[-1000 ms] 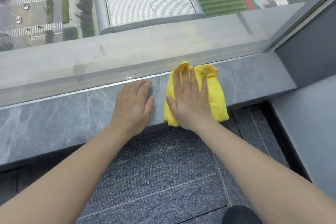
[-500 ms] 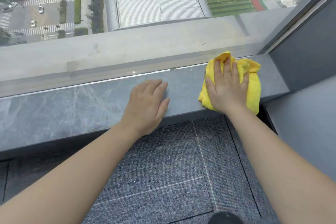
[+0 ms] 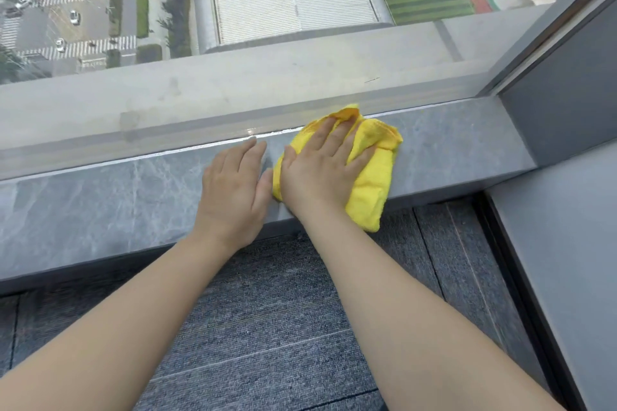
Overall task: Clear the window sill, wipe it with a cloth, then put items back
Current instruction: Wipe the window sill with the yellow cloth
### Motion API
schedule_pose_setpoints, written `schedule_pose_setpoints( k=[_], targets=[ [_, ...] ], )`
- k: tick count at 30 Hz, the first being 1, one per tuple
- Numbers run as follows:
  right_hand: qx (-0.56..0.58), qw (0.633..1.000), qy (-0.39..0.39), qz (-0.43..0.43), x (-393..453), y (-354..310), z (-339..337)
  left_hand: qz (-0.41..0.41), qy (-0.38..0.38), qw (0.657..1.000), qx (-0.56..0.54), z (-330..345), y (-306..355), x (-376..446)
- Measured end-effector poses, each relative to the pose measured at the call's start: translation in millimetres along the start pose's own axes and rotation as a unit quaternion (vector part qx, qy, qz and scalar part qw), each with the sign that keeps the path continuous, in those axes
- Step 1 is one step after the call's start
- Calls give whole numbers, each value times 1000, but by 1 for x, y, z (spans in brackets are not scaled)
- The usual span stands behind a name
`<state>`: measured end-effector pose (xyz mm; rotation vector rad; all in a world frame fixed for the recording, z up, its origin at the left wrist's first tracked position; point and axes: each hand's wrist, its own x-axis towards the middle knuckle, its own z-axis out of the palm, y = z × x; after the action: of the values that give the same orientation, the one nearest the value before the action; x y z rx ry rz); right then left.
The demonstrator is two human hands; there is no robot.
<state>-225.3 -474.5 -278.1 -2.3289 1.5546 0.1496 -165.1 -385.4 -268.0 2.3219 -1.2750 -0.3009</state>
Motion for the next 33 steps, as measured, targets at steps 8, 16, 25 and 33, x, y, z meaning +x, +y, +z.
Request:
schedule_pose_setpoints(
  k=[8,16,25,33],
  targets=[
    [-96,971,-29,-217,-16,63,-10,25,9,1000,-13,-2,7,2],
    [-59,998,18,21,21,140,-37,56,-24,998,-17,18,28,13],
    [-2,981,32,192,58,110,-42,42,-30,999,-11,15,15,9],
    [-20,997,22,73,24,36,-15,21,-4,1000,-2,-8,-11,2]
  ],
)
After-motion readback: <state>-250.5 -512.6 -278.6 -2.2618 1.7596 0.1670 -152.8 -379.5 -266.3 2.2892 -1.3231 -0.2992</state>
